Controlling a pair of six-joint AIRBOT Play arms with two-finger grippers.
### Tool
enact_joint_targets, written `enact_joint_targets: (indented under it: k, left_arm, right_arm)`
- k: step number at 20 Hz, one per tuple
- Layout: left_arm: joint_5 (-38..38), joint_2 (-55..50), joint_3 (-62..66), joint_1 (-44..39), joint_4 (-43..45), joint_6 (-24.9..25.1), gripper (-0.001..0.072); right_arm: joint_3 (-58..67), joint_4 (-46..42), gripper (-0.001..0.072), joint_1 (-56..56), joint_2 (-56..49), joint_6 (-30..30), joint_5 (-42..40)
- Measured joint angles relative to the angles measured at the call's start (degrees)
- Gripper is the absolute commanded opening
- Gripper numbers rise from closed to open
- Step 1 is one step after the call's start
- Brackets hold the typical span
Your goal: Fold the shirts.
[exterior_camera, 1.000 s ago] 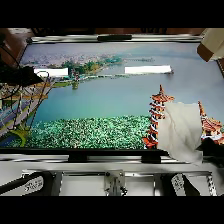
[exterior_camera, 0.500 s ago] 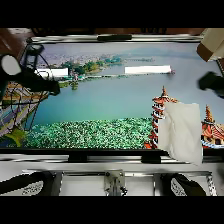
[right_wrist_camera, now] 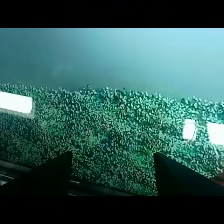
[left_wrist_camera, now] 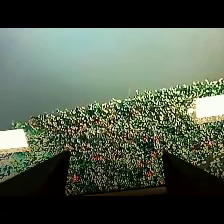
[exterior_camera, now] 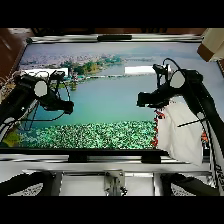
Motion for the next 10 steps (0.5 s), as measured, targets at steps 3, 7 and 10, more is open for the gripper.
enact_joint_targets:
  k: [3,7,10]
  left_arm:
    - [0.9,0.1,-0.8,-0.3,-0.1,-0.5,0.0709]
    - [1.3,0.2,-1.2,-0.4,-0.1,-0.9,0.0709]
    - [1.5,0.2,-1.2,-0.4,-0.1,-0.9,0.0709]
  right_arm:
    - [0.1,0.7,0.0608,0.8,-0.7,0.3,0.4]
    - [0.1,1.2,0.0608,1.2,-1.1,0.3,0.7]
    - [0.1,1.3,0.0608,1.2,-1.2,0.3,0.8]
